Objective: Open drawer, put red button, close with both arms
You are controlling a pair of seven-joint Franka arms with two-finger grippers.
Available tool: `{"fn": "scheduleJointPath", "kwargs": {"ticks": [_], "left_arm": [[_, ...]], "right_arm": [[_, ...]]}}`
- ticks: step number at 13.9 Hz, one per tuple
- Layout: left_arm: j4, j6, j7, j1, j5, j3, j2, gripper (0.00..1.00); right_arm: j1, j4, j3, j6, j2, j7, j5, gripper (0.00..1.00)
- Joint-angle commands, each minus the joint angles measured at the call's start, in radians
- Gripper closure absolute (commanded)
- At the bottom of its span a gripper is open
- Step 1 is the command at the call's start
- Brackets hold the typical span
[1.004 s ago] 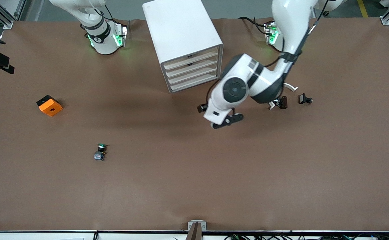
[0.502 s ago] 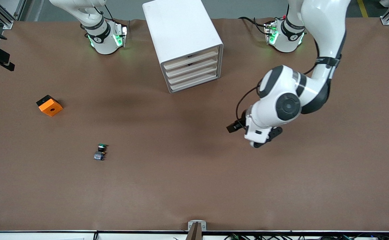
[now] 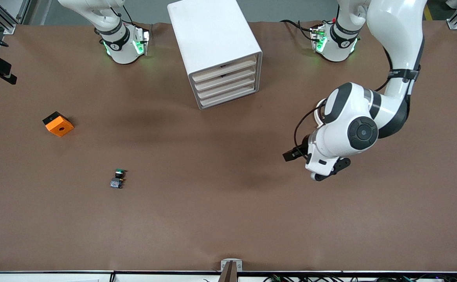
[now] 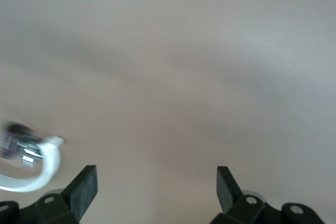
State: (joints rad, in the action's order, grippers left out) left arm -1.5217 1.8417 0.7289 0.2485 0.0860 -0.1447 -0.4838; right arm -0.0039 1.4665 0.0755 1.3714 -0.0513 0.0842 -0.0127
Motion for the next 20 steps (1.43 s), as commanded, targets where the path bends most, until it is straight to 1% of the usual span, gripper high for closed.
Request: {"fn": "scheduleJointPath", "kwargs": {"ticks": [1, 2, 4, 5, 7, 9, 12, 14, 18, 19, 20], "left_arm": [[-0.02, -0.082, -0.122, -0.027, -0.069, -0.001, 0.074, 0.0], [-0.023, -0.099, -0.178, -0.058, -0.069, -0.003, 0.102, 0.0], [-0.026, -0.139, -0.251, -0.093, -0.069, -0.003, 0.149, 0.0], [-0.029, -0.156, -0.287, -0.11, -0.069, -0.003, 0.175, 0.0], [-0.032, -0.203, -0.38, -0.141, -0.071, -0.003, 0.215, 0.0], [-0.057, -0.219, -0.431, -0.181, -0.071, -0.004, 0.263, 0.0], [-0.118, -0.216, -0.521, -0.234, -0.071, -0.006, 0.335, 0.0], [-0.178, -0.202, -0.572, -0.261, -0.071, -0.006, 0.394, 0.0], [-0.345, -0.092, -0.657, -0.296, -0.068, -0.001, 0.53, 0.0], [-0.372, -0.066, -0.658, -0.296, -0.066, 0.0, 0.556, 0.0], [-0.379, -0.061, -0.66, -0.296, -0.066, 0.002, 0.571, 0.0]], "right_arm": [[-0.008, 0.044, 0.006, 0.02, -0.039, 0.006, 0.013, 0.0], [-0.017, 0.067, 0.006, 0.029, -0.048, 0.006, 0.017, 0.0], [-0.027, 0.164, 0.006, 0.096, -0.116, 0.002, 0.025, 0.0], [-0.027, 0.187, 0.007, 0.103, -0.13, -0.004, 0.025, 0.0], [-0.025, 0.187, 0.007, 0.1, -0.131, -0.024, 0.025, 0.0], [-0.025, 0.187, 0.007, 0.097, -0.131, -0.044, 0.027, 0.0], [-0.025, 0.184, 0.007, 0.094, -0.13, -0.044, 0.027, 0.0], [-0.024, 0.178, 0.007, 0.094, -0.127, -0.046, 0.027, 0.0], [-0.019, 0.166, 0.003, 0.081, -0.125, -0.067, 0.027, 0.0], [-0.019, 0.166, 0.003, 0.08, -0.125, -0.069, 0.025, 0.0], [-0.021, 0.166, 0.004, 0.08, -0.125, -0.069, 0.025, 0.0]]}}
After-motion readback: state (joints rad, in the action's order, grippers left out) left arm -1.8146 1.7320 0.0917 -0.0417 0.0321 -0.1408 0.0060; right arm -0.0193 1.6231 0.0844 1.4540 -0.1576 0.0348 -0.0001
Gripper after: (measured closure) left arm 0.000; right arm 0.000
